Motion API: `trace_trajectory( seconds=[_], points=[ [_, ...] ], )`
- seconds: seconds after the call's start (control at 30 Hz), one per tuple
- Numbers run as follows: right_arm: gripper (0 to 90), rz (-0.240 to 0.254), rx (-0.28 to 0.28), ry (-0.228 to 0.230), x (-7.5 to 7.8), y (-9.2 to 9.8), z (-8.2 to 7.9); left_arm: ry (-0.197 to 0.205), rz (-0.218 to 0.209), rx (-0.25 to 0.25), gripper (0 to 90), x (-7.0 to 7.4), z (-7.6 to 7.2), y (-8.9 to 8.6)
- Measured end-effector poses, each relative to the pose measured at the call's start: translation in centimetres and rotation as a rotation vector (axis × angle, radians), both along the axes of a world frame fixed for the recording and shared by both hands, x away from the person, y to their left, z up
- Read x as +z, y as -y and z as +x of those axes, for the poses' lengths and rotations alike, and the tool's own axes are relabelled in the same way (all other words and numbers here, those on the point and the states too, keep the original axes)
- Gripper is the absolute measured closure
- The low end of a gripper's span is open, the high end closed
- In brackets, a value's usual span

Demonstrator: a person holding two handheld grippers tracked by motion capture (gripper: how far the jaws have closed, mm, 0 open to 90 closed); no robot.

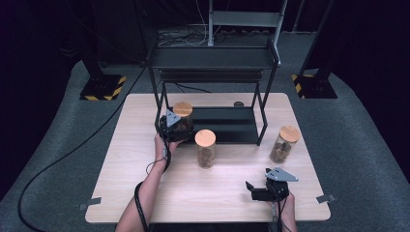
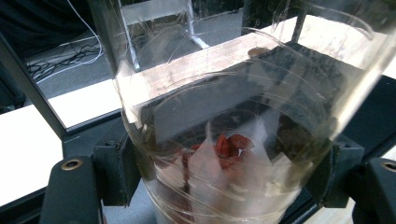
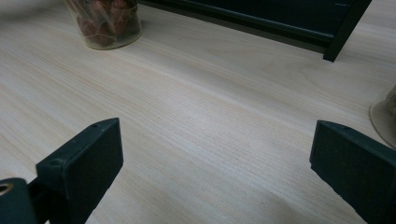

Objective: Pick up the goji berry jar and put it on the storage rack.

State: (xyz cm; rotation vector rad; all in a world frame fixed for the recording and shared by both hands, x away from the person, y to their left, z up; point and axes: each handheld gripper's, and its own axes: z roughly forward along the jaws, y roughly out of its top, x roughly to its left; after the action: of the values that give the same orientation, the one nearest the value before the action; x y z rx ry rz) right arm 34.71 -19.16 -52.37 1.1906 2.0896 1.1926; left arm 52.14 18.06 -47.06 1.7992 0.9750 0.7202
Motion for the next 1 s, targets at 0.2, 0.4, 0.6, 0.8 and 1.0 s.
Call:
trace_trajectory(
  seconds=[0.2,0.4,0.6,0.8,1.0],
  points=[
    [1.9,0.002,-0.001,0.004,0.0,0.0,0.0,-0.007,-0.001,0.003,24.6,-0.2,0.2,0.2],
    [1.9,0.003,-0.002,0.006,0.0,0.0,-0.1,-0.020,-0.003,0.002,24.6,-0.4,0.6,0.4],
    [1.8,0.003,0.000,0.004,0.0,0.0,0.0,-0.027,-0.005,-0.002,24.6,-0.5,0.8,0.7],
    [1.8,0.004,-0.003,0.008,0.0,0.0,-0.1,-0.035,-0.004,-0.005,24.6,-0.8,0.9,0.9],
    [1.7,0.004,0.001,0.007,0.0,0.0,-0.1,-0.060,-0.029,-0.006,24.6,-1.0,1.2,0.7]
  ],
)
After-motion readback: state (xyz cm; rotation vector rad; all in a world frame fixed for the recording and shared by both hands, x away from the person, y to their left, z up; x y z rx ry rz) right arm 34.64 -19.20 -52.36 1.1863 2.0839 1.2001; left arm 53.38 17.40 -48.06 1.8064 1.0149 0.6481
